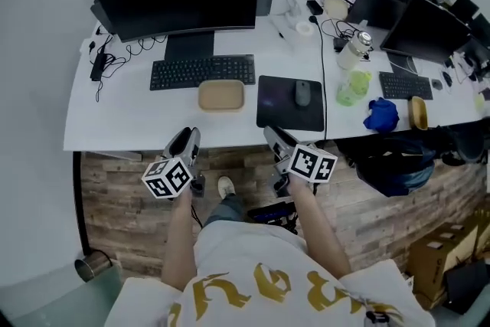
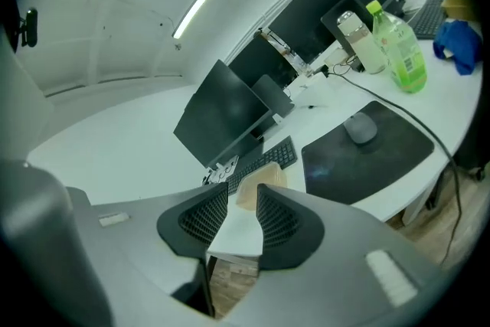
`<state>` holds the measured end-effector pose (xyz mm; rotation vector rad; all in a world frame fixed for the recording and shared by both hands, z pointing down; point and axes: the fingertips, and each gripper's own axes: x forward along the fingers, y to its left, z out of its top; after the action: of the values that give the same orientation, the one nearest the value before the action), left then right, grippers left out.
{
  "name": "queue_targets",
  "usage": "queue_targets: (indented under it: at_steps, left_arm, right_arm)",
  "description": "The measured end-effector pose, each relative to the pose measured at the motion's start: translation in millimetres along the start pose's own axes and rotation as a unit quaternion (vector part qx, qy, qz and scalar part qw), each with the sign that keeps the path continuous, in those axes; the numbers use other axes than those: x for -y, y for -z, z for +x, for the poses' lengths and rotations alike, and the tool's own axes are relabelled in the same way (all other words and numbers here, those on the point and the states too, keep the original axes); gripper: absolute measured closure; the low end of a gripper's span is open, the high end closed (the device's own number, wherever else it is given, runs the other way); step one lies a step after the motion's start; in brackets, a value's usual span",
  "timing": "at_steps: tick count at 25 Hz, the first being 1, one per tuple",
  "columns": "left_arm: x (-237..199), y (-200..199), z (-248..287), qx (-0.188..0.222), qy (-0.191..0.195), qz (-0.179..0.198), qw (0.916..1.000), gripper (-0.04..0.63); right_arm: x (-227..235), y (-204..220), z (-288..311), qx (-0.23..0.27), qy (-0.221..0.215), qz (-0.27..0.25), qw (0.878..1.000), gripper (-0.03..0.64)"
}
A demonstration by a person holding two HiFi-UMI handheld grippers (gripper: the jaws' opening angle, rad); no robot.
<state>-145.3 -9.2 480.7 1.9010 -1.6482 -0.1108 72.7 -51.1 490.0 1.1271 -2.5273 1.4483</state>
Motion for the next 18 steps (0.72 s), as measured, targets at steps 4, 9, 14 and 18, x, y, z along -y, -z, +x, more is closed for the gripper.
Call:
queue_targets:
  at_steps: [4,9,14,18]
  left_arm:
    - [-29,-5,37,-0.035,0.023,-0.004,0.9991,0.491]
    - [-47,-16,76,-0.053,0.055,-0.006,0.9971,0.491]
    - [-54,-17,99,-0.063,0.076,-0.007,0.995,0.491]
    - [-62,-12,111,-0.075,0.076,-0.01,0.9943,0.491]
  right_arm:
    - [7,-2,33,-0.005,0.026,0.015,1.0,0.471]
    - [8,1,62,-0.028,0.053,-0.016,0.998,0.457]
    - [18,-4,75,-0.042,0.073,-0.014,0.996,0.456]
    - [31,-16,84,-0.046,0.074,-0.001,0.996,0.446]
